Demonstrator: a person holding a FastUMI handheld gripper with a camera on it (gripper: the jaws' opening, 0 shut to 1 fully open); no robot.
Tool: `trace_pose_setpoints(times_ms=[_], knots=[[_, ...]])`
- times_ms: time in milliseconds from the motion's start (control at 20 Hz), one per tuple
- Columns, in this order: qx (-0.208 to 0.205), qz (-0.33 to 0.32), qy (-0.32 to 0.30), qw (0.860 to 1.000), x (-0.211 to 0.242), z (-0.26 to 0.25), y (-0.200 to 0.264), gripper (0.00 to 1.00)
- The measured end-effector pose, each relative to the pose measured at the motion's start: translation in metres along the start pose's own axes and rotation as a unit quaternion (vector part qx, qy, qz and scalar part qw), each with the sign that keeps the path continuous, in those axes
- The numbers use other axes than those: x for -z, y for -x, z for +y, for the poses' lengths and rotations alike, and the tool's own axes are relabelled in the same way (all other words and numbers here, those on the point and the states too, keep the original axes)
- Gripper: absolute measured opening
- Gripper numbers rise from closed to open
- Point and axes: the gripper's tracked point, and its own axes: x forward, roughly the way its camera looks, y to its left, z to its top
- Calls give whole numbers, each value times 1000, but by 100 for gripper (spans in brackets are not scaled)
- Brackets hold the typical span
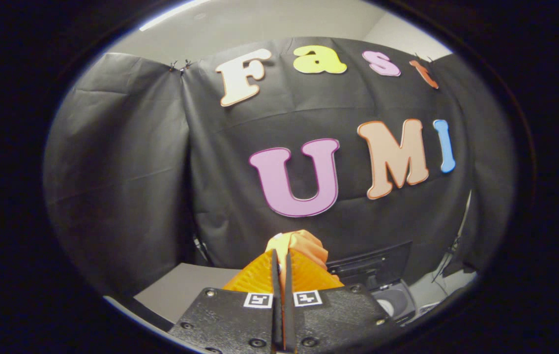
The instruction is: Put the clothes into the washing machine and then close the washing machine lid.
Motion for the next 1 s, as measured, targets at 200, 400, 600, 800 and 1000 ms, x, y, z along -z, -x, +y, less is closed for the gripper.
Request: trace_pose_setpoints(times_ms=[200,400,600,800,1000], knots=[[41,14,55,998,25,-42,-10,1],[72,23,62,995,52,-77,-23,1],[105,61,118,986,100,-115,-35,2],[112,101,113,982,161,-142,-51,2],[118,148,105,976,226,-166,-61,3]])
